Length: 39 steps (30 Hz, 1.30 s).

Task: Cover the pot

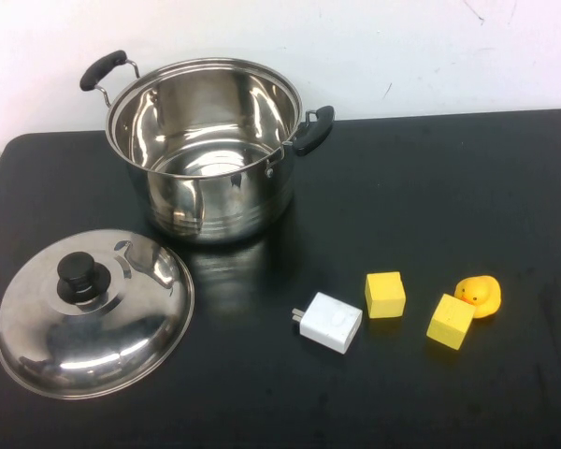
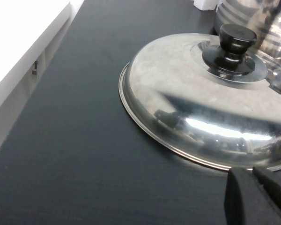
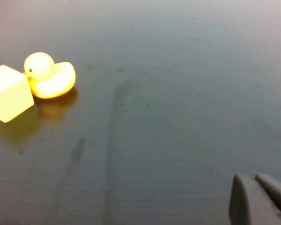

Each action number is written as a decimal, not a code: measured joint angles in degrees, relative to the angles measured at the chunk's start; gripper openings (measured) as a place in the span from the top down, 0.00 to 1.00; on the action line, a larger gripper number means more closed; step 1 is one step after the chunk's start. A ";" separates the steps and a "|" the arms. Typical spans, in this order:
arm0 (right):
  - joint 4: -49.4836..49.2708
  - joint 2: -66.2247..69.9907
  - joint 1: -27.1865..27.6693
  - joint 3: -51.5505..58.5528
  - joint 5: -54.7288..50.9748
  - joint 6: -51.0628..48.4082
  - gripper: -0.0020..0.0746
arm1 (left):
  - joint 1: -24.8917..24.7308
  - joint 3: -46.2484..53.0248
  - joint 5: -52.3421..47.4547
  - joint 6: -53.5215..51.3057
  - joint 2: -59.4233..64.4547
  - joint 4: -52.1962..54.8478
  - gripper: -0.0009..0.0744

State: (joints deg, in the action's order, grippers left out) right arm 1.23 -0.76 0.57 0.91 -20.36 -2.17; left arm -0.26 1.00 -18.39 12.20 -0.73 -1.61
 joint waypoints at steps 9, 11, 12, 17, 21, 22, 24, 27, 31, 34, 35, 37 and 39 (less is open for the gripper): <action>0.00 0.00 0.00 0.00 0.00 0.00 0.98 | 0.00 0.00 0.00 0.00 0.00 0.00 0.99; 0.00 0.00 0.00 0.00 0.00 0.00 0.98 | 0.00 0.00 0.49 0.00 0.00 0.00 0.99; 0.00 0.00 0.00 0.00 0.00 0.00 0.98 | 0.00 0.00 1.16 0.00 0.00 0.00 0.99; 0.00 0.00 0.00 0.00 0.00 0.00 0.98 | 0.00 0.10 6.99 -0.09 0.00 0.00 0.99; 0.00 0.00 0.00 0.00 0.00 0.00 0.98 | 0.00 0.10 14.87 -0.09 0.00 0.00 0.99; 0.00 0.00 0.00 0.00 0.00 0.00 0.98 | 0.00 0.10 17.27 -0.09 0.00 0.00 0.99; 0.00 0.00 0.00 0.00 0.00 0.00 0.98 | 0.00 0.10 22.36 -0.09 0.00 0.00 0.99; 0.00 0.00 0.00 0.00 0.00 0.00 0.98 | 0.00 0.10 29.26 -0.09 0.00 0.00 0.99; 0.00 0.00 0.00 0.00 0.00 0.00 0.98 | 0.00 0.10 36.63 -0.09 0.00 -0.10 0.99; 0.00 0.00 0.00 0.00 0.00 0.00 0.98 | 0.00 0.10 40.97 -0.09 0.00 -0.33 0.99; 0.00 0.00 0.00 0.00 0.00 0.00 0.98 | 0.00 0.10 42.09 0.01 0.00 -0.46 0.99; 0.00 0.00 0.00 0.00 0.00 0.00 0.98 | 0.00 0.10 44.06 0.01 0.00 -0.71 0.99; 0.00 0.00 0.00 0.00 0.00 0.00 0.98 | 0.00 -0.07 43.29 -0.50 -0.06 -1.01 0.99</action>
State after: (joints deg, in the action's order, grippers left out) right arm 1.23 -0.76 0.57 0.91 -20.36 -2.17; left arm -0.26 0.93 24.90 11.69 -0.78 -2.61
